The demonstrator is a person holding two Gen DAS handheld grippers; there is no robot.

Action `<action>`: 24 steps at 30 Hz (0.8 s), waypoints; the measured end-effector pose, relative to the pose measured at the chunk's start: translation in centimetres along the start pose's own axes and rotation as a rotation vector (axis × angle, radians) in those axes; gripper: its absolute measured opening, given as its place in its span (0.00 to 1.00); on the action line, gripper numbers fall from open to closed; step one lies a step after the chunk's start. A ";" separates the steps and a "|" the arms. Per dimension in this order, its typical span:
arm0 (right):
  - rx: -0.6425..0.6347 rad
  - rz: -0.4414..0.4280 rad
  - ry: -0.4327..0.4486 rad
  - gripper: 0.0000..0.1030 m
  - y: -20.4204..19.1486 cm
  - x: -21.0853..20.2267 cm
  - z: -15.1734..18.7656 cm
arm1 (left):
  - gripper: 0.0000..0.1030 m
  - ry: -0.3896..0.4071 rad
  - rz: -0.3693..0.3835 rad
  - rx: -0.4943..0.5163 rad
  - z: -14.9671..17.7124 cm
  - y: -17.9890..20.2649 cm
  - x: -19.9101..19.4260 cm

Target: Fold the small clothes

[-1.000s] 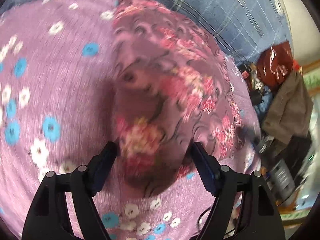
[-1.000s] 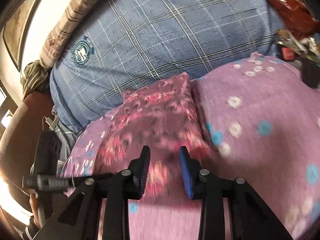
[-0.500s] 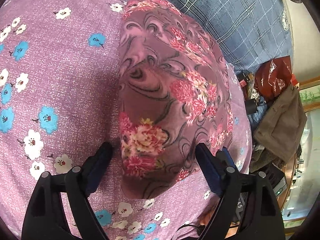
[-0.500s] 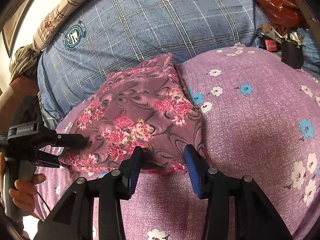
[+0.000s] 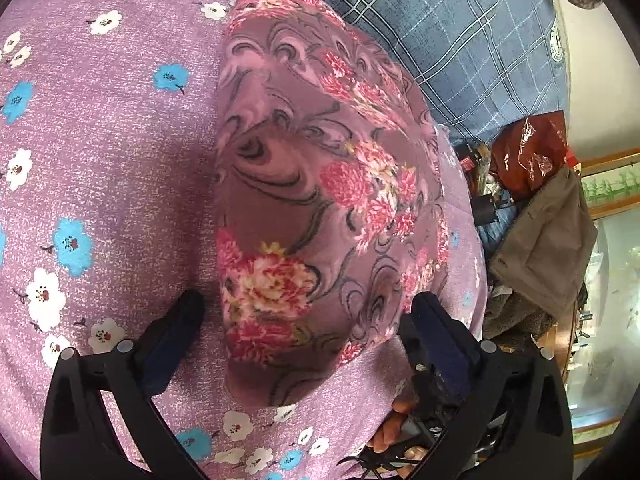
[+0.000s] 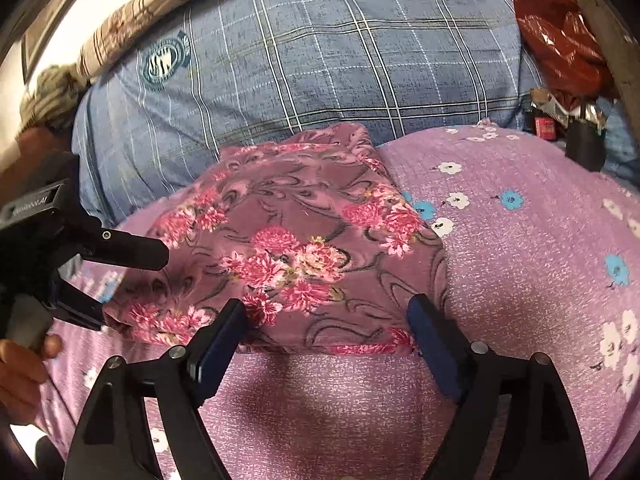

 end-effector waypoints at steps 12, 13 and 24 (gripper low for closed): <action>0.274 -0.263 -0.118 0.87 2.5 -0.3 -3.3 | 0.99 0.055 0.153 -0.045 -1.6 0.7 -2.6; 0.286 -0.236 -0.093 0.89 3.0 -0.2 -4.7 | 0.99 0.082 0.147 -0.025 -2.5 0.9 -3.3; 0.085 -0.122 -0.219 0.17 0.0 11.0 -10.0 | 0.73 0.091 0.023 0.066 -9.7 2.0 -0.3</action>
Point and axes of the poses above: each gripper's, at about its wrist camera, not at the fingertips, and x roughly the way its jaws point, y to its right, z to its underside, the point moved 10 cm from there along x, roughly the way its jaws point, and after that the axes turned 13 degrees about z, right-handed, at the moved point
